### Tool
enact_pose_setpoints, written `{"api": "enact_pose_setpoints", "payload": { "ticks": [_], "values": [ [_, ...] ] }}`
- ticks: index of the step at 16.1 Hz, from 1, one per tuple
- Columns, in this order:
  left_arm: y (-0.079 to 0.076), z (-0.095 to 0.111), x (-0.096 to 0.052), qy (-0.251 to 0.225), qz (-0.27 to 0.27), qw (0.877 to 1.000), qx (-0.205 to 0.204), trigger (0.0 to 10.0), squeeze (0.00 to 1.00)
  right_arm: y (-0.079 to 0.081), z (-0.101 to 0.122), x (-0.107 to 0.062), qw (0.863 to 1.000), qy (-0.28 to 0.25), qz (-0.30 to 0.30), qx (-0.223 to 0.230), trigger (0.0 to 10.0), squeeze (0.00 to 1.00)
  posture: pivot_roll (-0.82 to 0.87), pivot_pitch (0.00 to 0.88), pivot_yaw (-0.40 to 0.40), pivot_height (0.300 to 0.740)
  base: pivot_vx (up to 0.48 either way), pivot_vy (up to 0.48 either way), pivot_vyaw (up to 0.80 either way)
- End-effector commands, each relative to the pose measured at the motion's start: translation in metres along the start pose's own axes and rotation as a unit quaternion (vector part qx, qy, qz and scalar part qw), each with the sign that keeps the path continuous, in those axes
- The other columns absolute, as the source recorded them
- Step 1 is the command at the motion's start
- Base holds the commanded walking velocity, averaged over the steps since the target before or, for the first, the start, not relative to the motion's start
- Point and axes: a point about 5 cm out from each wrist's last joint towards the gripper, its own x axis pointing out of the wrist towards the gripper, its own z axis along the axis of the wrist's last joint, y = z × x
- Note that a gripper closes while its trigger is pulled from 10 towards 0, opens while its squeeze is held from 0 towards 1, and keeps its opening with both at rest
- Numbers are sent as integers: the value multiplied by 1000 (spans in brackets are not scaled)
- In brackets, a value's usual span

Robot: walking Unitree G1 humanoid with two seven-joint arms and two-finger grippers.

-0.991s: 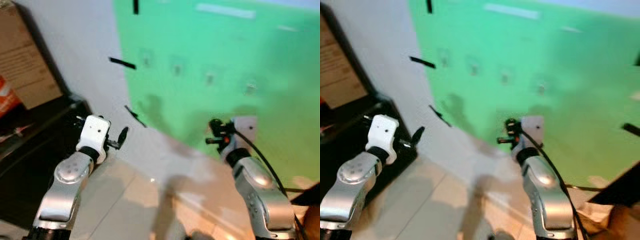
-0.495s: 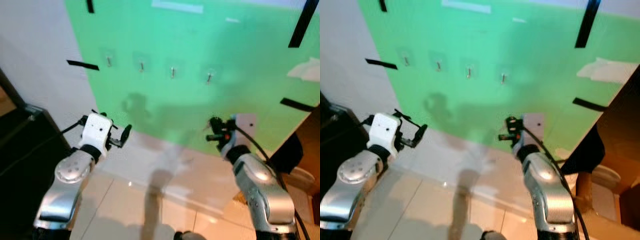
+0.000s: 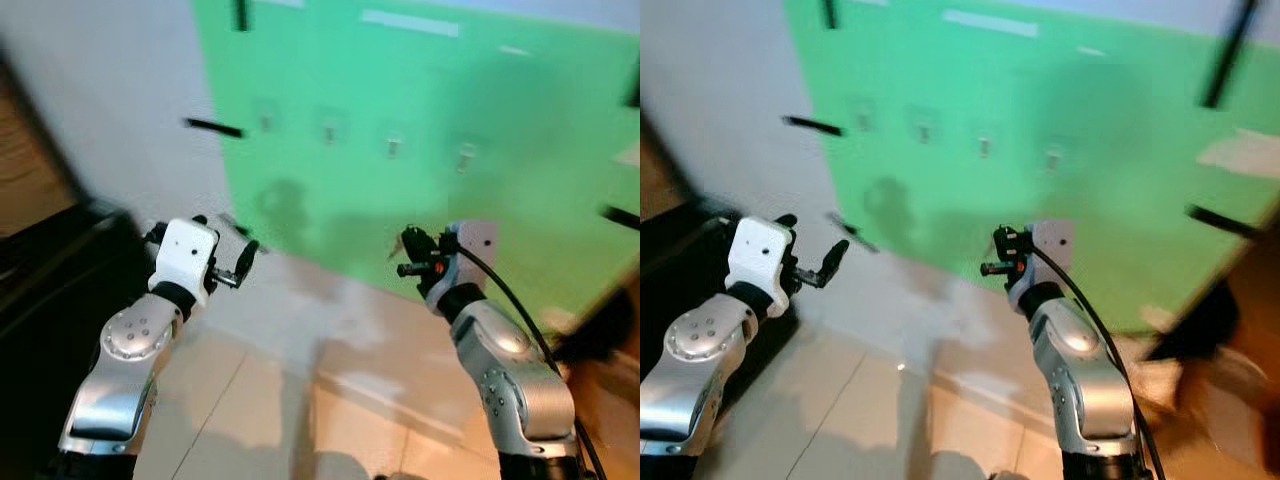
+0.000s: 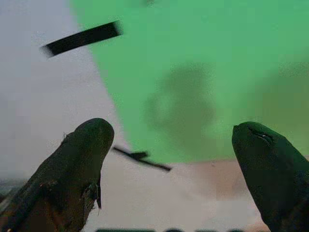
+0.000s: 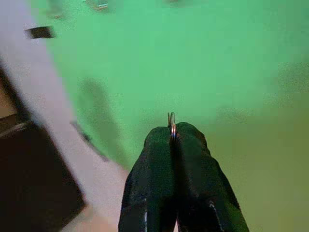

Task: Hang keys on a hook

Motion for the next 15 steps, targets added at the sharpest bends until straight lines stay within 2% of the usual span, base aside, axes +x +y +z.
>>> {"api": "enact_pose_setpoints", "payload": {
  "ticks": [1,3,8,12,15],
  "values": [
    [3,2,-1,-1,-1,1000,1,10000,0,8,2,4,1000,0,24,4,10000,0,-12,0,38,740,0,0,800],
    [3,3,-1,-1,-2,1000,1,10000,0,9,2,5,999,3,35,3,10000,0,-14,0,42,740,0,0,800],
    [4,4,-2,0,-6,1000,0,10000,0,15,2,4,998,7,68,-4,10000,0,-10,0,41,740,265,0,800],
    [3,4,-1,2,-9,1000,-2,10000,0,16,3,3,997,4,74,-14,10000,0,-8,0,41,740,286,0,800],
    [2,4,-2,3,-13,1000,0,10000,0,11,5,2,999,-12,50,1,10000,0,-16,0,48,740,290,0,0]
  ]
}}
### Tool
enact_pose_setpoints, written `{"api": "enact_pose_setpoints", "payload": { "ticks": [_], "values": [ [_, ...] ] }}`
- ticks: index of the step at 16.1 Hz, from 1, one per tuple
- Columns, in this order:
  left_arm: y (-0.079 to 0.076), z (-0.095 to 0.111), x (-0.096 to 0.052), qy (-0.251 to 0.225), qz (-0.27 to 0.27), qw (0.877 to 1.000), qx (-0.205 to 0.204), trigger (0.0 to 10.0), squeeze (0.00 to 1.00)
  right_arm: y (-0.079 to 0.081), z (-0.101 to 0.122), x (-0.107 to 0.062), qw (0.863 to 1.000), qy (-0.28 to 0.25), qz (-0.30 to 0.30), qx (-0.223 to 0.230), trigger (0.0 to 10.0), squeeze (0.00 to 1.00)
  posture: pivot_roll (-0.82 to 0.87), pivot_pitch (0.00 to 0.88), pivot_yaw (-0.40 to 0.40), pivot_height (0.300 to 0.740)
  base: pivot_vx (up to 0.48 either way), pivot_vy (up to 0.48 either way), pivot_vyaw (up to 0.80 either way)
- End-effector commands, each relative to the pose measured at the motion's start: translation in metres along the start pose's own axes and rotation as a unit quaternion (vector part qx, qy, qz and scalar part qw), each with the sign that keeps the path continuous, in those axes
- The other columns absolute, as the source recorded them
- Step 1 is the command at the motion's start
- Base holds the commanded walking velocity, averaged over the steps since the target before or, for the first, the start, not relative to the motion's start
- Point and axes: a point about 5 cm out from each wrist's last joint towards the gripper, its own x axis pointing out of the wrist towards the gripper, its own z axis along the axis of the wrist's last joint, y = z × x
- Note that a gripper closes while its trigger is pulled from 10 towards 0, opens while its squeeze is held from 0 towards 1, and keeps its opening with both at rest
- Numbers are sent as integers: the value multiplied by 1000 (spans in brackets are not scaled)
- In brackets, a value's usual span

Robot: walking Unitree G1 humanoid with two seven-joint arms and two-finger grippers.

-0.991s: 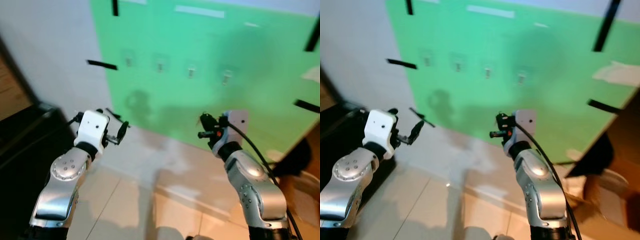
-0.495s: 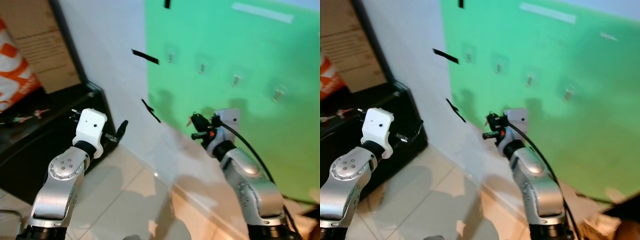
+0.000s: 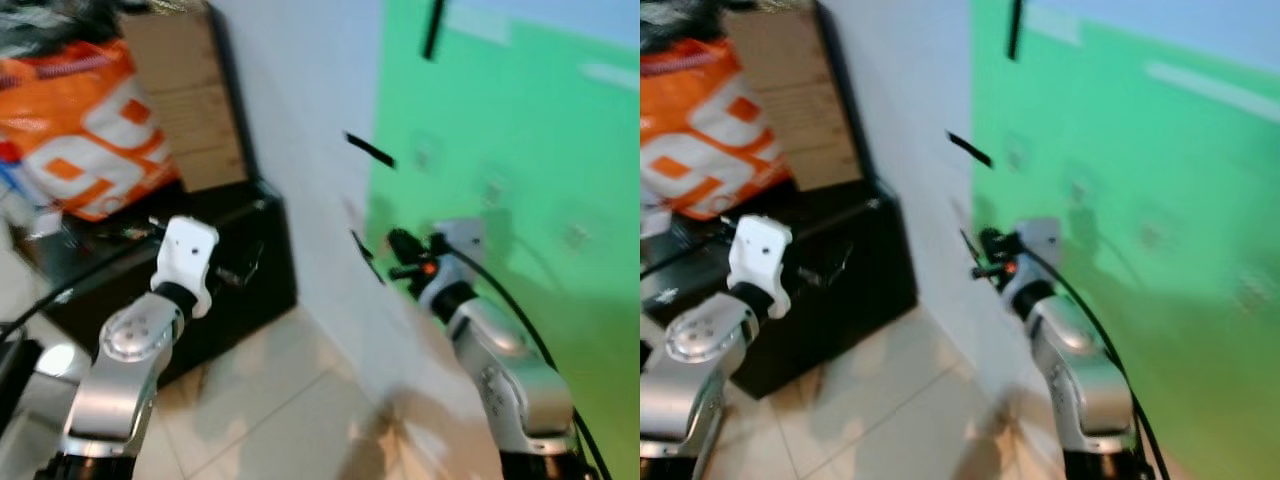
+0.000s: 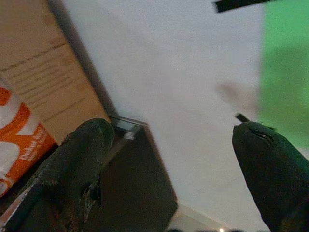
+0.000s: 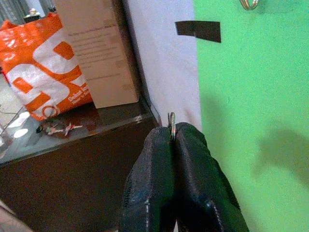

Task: Hang keys on a hook

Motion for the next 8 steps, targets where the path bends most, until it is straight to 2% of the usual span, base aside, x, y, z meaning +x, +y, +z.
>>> {"api": "enact_pose_setpoints", "payload": {
  "ticks": [1,3,5,7,8],
  "values": [
    [5,-2,-2,9,6,1000,7,10000,0,8,6,1,1000,-18,12,7,10000,0,-16,0,48,740,292,0,0],
    [4,-2,-1,11,1,1000,6,10000,0,7,7,-1,1000,-24,4,12,10000,0,-24,0,52,740,296,0,0],
    [3,-2,-1,12,-3,1000,9,10000,0,9,9,-2,1000,-29,8,10,10000,0,-27,0,50,740,0,0,0],
    [0,-3,-2,13,-28,999,11,10000,0,11,13,-4,999,-32,20,4,10000,0,-33,0,50,740,0,0,0],
    [-6,-2,-4,9,-69,998,5,10000,0,12,15,-6,999,-37,23,6,10000,0,-36,0,48,740,0,0,0]
  ]
}}
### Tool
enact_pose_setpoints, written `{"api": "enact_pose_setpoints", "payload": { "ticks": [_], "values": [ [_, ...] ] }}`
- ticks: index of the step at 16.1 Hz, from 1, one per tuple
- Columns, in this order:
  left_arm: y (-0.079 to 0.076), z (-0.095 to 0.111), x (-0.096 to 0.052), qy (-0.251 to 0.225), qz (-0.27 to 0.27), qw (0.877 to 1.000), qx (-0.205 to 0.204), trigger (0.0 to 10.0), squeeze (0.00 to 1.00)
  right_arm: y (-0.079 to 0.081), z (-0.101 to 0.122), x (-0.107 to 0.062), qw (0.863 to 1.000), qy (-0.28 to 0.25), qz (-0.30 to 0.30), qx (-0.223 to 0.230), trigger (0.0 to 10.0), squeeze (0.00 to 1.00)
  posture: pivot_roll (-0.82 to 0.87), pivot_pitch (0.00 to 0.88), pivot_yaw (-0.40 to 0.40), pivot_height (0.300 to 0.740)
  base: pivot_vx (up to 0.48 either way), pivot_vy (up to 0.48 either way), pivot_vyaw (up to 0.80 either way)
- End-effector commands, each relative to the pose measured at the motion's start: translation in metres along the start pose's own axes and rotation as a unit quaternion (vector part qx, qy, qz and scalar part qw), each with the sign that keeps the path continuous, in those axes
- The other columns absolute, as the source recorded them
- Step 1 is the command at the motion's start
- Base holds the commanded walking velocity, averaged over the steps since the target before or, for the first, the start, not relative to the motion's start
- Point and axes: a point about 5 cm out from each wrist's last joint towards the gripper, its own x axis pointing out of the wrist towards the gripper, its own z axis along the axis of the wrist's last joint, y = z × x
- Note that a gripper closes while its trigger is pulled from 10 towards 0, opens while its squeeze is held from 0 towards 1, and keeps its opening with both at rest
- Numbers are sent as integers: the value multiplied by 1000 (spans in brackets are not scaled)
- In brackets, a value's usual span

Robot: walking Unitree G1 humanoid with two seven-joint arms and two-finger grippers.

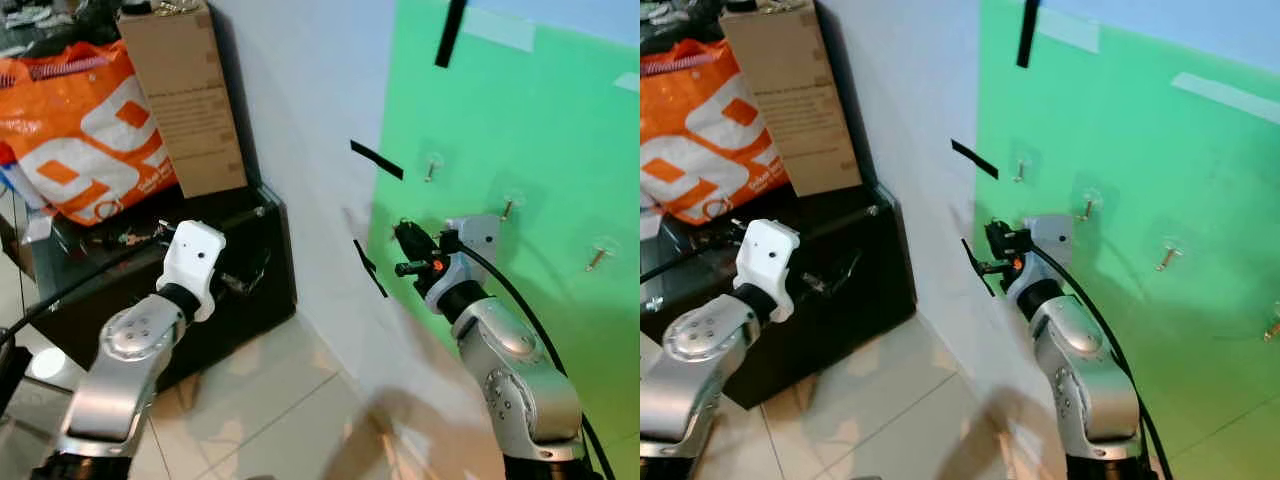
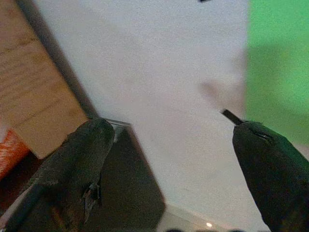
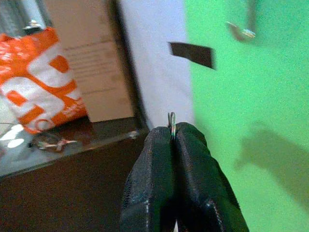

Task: Hang keys on a hook

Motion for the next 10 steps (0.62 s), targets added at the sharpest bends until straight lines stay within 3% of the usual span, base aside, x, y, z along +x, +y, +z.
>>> {"api": "enact_pose_setpoints", "payload": {
  "ticks": [1,6,10],
  "values": [
    [-4,3,-2,-7,-29,1000,2,10000,0,5,5,-1,1000,-9,13,4,10000,0,-39,0,46,740,0,0,0],
    [-21,3,-11,0,-146,989,-21,10000,0,6,23,3,999,-44,9,16,10000,0,-37,0,31,740,0,0,0],
    [-27,5,-15,0,-184,982,-28,10000,0,10,36,10,998,-59,13,13,10000,0,-20,0,3,740,0,0,0]
  ]
}}
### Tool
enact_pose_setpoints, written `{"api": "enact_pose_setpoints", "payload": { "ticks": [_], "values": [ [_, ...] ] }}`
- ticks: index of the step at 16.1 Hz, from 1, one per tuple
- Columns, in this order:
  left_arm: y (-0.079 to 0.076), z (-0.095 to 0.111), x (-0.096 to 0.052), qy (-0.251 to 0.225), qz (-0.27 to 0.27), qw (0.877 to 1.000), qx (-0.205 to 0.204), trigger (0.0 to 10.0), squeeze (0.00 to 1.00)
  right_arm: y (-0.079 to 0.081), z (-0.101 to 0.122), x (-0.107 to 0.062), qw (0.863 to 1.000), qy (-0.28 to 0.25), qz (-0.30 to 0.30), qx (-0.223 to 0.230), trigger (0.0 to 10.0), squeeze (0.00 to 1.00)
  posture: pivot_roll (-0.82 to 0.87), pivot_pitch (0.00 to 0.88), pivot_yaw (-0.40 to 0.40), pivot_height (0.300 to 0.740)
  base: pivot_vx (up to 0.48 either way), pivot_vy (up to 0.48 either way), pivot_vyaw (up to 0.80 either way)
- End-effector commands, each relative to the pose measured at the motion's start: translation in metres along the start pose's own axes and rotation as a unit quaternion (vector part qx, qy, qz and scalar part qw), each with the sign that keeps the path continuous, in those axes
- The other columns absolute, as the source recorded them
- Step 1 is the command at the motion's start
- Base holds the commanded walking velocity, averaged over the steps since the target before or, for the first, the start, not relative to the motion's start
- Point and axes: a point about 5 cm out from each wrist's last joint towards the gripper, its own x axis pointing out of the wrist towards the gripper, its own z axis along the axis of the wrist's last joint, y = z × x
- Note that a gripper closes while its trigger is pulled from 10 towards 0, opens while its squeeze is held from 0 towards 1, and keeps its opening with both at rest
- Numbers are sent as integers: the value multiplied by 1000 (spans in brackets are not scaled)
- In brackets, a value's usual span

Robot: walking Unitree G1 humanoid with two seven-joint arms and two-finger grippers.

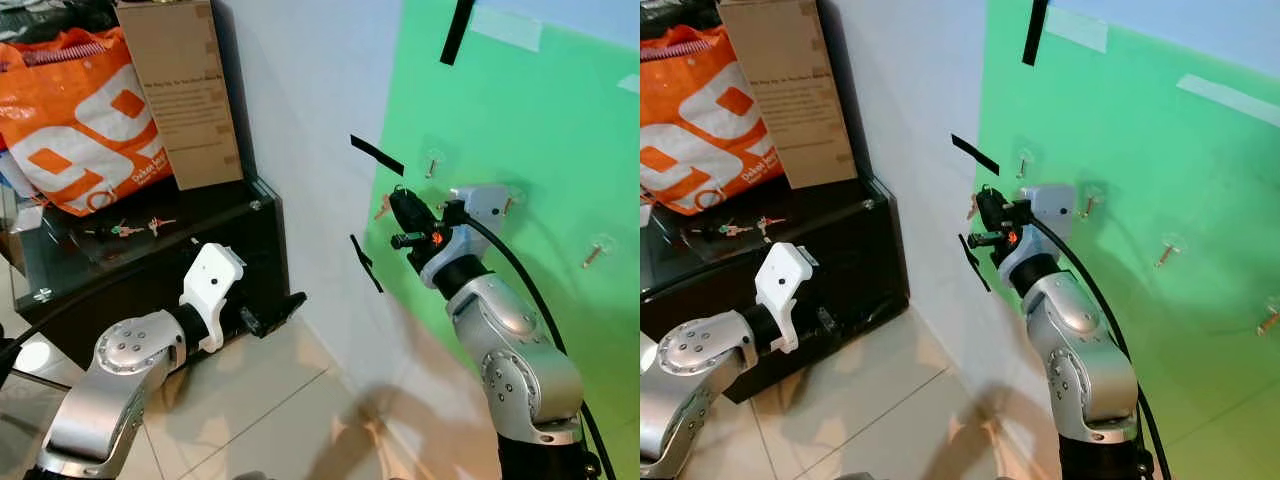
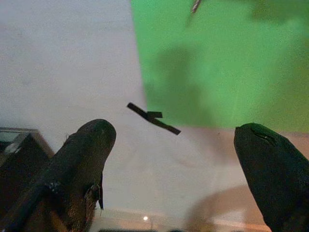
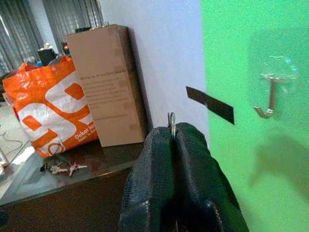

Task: Hang keys on a hook

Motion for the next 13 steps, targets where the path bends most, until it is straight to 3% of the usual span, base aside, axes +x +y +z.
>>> {"api": "enact_pose_setpoints", "payload": {
  "ticks": [1,13],
  "values": [
    [-2,3,-2,-1,-8,1000,0,10000,0,3,9,3,1000,-13,2,3,10000,0,-14,0,-4,740,0,0,0],
    [-8,11,-3,-23,-30,999,-8,10000,0,-9,9,11,996,0,-55,68,10000,0,-11,0,-10,740,0,0,0]
  ]
}}
